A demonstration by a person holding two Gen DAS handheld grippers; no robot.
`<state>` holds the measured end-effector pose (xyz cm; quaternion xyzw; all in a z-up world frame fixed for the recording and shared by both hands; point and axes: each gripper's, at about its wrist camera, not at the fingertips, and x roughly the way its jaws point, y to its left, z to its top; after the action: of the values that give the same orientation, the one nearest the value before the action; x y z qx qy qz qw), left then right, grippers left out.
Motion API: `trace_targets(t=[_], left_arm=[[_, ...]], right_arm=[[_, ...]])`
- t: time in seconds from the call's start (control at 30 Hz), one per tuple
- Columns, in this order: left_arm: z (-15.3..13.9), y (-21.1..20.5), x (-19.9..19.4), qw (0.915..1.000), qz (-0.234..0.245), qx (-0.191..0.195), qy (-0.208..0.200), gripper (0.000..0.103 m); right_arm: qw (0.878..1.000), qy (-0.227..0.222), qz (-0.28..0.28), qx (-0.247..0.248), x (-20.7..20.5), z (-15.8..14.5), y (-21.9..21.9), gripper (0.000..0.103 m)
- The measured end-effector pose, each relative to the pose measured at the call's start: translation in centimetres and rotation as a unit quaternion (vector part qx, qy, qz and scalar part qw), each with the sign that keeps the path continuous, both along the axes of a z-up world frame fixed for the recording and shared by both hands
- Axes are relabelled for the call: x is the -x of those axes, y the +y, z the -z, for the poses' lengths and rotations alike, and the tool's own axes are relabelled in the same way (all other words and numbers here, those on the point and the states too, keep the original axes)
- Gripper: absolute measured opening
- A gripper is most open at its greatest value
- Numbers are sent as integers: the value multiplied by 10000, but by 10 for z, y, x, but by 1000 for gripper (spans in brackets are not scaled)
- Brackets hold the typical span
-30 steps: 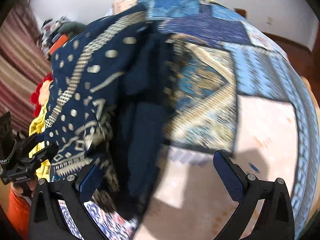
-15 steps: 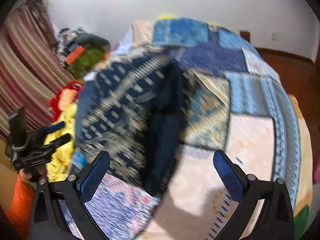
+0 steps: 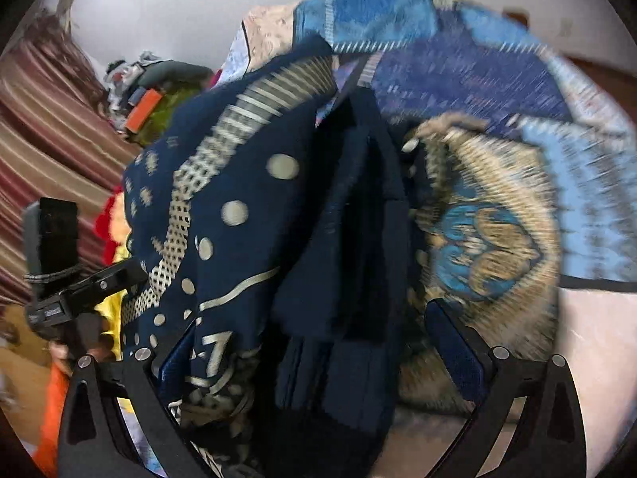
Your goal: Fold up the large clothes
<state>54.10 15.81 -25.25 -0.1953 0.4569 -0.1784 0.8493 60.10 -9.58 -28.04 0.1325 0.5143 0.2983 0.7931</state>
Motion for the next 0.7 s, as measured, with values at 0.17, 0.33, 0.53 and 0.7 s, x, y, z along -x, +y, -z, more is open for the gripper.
trace_targets(t=[0.17,0.33,0.53,0.7], left_arm=[[11,-3,-18,9986,160,510,21,90],[4,-8,-11,9980,180,593,-157,67],[-25,-9,22,9982,265,246,-469,55],[-77,6,66,9944,189,-52,-1036,53]], right_arm=[[9992,-326,-175,131,-8,-6,15,101],[9991,-129,-160,-371,-10,-10,16,63],[9988,-241,-153,-392,17,-41,22,41],[9963,-704,-350,-350,49,-92,47,38]])
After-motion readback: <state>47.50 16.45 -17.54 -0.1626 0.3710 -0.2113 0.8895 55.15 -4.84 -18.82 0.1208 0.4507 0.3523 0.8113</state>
